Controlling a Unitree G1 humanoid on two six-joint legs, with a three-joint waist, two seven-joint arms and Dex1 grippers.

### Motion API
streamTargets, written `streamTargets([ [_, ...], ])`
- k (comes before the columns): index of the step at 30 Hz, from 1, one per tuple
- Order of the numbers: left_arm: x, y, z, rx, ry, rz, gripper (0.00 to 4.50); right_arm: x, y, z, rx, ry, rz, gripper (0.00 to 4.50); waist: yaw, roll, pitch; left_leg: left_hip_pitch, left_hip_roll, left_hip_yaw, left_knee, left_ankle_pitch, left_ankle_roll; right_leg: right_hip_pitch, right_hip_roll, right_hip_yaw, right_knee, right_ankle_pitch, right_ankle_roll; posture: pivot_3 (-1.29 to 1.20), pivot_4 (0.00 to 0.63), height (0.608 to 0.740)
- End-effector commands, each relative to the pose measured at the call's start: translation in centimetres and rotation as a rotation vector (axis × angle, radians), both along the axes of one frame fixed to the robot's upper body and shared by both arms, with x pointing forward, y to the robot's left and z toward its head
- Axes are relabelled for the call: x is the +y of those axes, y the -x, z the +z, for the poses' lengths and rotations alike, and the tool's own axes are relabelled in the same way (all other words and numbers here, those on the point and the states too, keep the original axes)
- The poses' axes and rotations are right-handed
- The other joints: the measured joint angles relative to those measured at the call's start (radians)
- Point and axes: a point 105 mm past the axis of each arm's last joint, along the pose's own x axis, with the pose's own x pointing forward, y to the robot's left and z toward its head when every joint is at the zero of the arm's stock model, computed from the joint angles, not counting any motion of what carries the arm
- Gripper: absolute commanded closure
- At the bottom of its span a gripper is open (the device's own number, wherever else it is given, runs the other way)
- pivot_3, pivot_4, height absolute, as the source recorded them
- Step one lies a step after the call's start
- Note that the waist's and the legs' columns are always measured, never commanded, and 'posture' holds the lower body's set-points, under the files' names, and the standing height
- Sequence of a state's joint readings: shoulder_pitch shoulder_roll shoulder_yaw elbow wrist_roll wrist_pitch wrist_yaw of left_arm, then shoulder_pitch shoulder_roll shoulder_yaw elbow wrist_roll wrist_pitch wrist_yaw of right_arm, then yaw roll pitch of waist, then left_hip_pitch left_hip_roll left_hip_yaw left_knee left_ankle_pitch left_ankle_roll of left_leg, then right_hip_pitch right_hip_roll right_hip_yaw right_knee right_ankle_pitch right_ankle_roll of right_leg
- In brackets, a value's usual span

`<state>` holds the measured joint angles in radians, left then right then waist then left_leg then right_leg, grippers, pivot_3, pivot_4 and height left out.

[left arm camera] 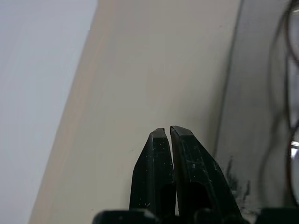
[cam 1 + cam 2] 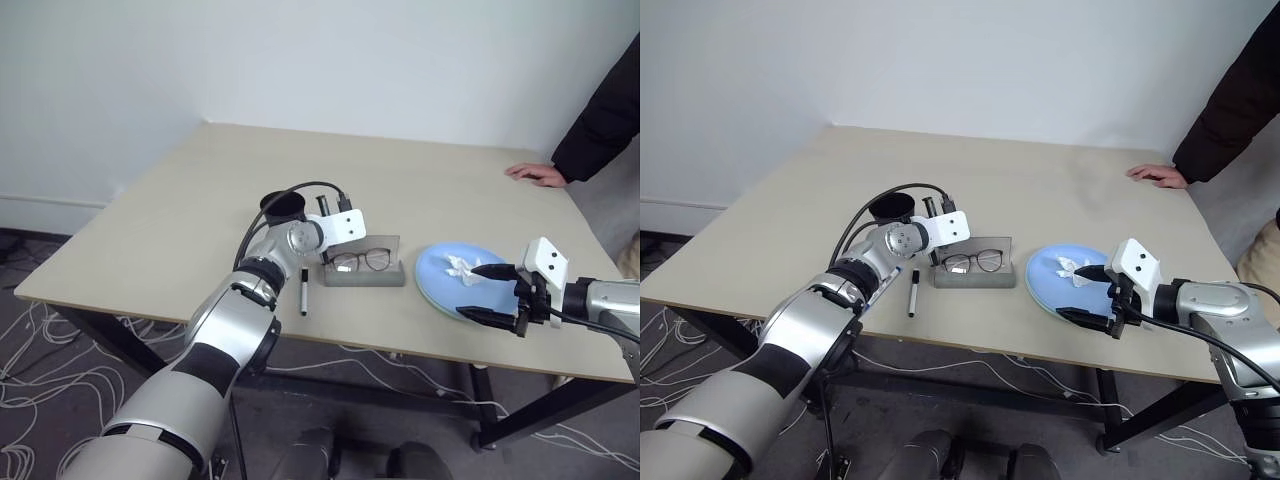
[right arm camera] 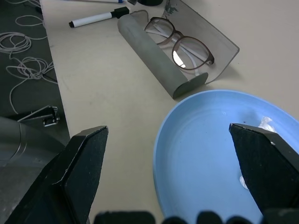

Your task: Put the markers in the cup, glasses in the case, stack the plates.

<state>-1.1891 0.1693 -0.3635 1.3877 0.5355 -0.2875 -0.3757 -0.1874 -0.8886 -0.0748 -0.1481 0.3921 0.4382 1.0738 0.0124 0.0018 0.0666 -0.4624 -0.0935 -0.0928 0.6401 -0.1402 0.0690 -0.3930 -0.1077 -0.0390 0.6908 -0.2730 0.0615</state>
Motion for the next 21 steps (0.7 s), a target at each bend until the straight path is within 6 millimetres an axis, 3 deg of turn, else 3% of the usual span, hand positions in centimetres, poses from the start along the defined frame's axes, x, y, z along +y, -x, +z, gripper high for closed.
streamTargets([
  [1, -0.3, 0.1, 1.0, 0.004, 0.031, -0.045, 4.44, -0.2, -0.4, 1.9, -0.071, 0.009, 0.007, 0.0, 0.0, 0.0, 0.0, 0.0, 0.0, 0.0, 0.0, 0.0, 0.0, 0.0, 0.0, 0.0, 0.0, 0.0, 0.0, 0.0, 0.0, 0.701],
  [12, -0.1, 1.1, 0.7, 0.118, 0.067, -0.131, 4.44, 0.0, -0.9, 1.8, -0.083, 0.018, 0.01, 0.0, 0.0, 0.0, 0.0, 0.0, 0.0, 0.0, 0.0, 0.0, 0.0, 0.0, 0.0, 0.0, 0.0, 0.0, 0.0, 0.0, 0.0, 0.701],
  [21, -0.4, 3.1, 0.2, 0.275, 0.084, -0.286, 4.44, 0.1, -1.0, 1.9, -0.088, 0.022, 0.013, 0.0, 0.0, 0.001, 0.0, 0.0, 0.0, 0.0, 0.0, 0.0, 0.0, 0.0, 0.0, 0.0, 0.0, 0.0, 0.0, 0.0, 0.0, 0.701],
])
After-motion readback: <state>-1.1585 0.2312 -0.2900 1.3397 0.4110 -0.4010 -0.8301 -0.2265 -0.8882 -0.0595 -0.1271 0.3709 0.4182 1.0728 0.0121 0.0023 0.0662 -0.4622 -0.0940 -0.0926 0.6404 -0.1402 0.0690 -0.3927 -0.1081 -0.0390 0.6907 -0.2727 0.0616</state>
